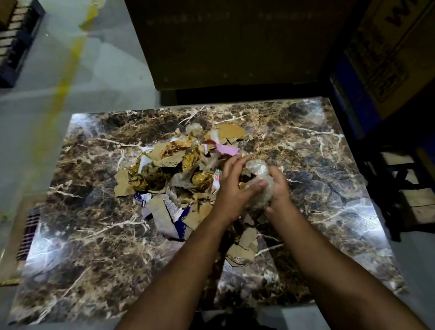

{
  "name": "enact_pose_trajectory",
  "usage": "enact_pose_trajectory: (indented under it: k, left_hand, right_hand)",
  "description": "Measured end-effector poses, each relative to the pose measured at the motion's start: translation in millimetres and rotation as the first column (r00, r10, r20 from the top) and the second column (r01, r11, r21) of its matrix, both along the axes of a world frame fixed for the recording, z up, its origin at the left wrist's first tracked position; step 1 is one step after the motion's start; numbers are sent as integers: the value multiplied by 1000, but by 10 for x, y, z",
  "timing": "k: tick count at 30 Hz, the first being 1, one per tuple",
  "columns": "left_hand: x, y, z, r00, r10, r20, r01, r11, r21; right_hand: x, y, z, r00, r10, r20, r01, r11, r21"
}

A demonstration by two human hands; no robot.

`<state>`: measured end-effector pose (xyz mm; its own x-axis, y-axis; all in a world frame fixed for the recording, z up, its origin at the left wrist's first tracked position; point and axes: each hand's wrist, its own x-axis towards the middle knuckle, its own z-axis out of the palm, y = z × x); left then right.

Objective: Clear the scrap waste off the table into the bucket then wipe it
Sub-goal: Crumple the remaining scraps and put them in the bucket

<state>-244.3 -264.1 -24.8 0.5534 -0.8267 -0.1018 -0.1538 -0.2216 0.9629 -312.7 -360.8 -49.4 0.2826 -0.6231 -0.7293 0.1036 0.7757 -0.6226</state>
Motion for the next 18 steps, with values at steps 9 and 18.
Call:
enact_pose_trajectory:
  k: [9, 18]
  left_hand:
    - [-156, -115, 144, 951, 303, 58, -291, 945, -151]
    - [-293, -95, 302, 928, 250, -277, -326, 904, -277]
  right_hand:
    - [71, 204, 303, 995, -87, 37, 90, 993, -74]
    - [-26, 164, 546, 972, 9, 235, 6, 998, -65]
